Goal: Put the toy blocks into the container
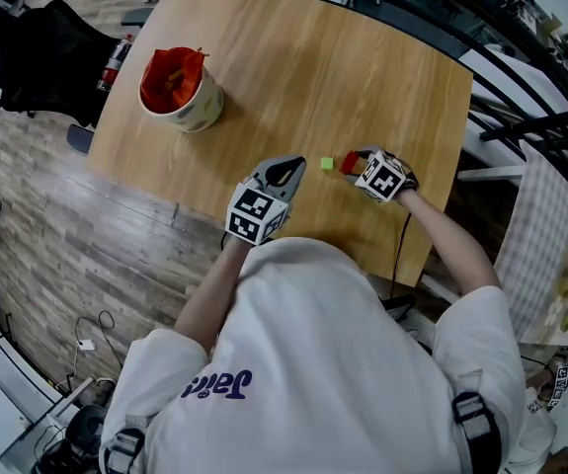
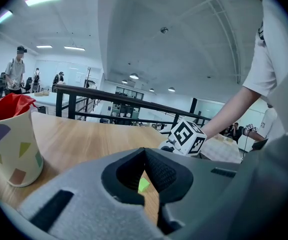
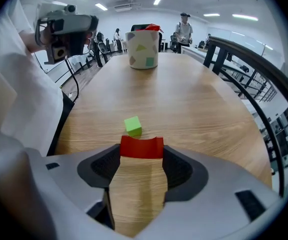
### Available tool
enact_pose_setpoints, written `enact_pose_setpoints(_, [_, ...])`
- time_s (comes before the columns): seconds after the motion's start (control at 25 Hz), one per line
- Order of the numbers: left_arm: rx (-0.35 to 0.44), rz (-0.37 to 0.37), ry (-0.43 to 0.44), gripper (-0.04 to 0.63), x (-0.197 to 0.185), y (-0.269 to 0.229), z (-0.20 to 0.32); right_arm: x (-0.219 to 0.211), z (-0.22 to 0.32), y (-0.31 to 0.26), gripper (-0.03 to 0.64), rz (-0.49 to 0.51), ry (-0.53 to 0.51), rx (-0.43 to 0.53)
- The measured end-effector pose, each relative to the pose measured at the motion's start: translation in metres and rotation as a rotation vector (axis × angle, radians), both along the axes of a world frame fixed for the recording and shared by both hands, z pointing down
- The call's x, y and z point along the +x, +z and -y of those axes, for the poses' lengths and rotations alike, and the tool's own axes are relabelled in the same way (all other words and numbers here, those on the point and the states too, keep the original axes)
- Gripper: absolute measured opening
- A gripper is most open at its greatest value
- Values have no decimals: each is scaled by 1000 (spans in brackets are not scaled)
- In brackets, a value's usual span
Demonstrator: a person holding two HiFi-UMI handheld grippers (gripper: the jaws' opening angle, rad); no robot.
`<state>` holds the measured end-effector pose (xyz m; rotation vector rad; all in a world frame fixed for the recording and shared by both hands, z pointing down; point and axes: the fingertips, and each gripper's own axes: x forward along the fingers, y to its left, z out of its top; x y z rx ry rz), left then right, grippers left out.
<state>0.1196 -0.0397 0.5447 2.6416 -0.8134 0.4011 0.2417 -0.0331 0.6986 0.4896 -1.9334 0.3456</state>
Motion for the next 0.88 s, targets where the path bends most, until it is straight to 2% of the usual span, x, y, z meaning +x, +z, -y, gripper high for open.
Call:
enact_pose_setpoints(0.16, [4, -6, -19, 8, -12, -2, 6, -12, 16, -30, 270, 23, -43, 40])
enact_pose_setpoints(0.4, [8, -17, -66, 8, -42, -6, 19, -53, 54, -85, 270, 79, -76, 90])
enact_pose_setpoints(0.76, [3, -26, -159, 8, -102, -5, 41, -170, 108, -154, 270, 132, -293, 176])
enact_pose_setpoints(0.88, [-12, -48, -199, 8, -124, -4, 50, -215, 131, -168, 271, 179, -324, 203])
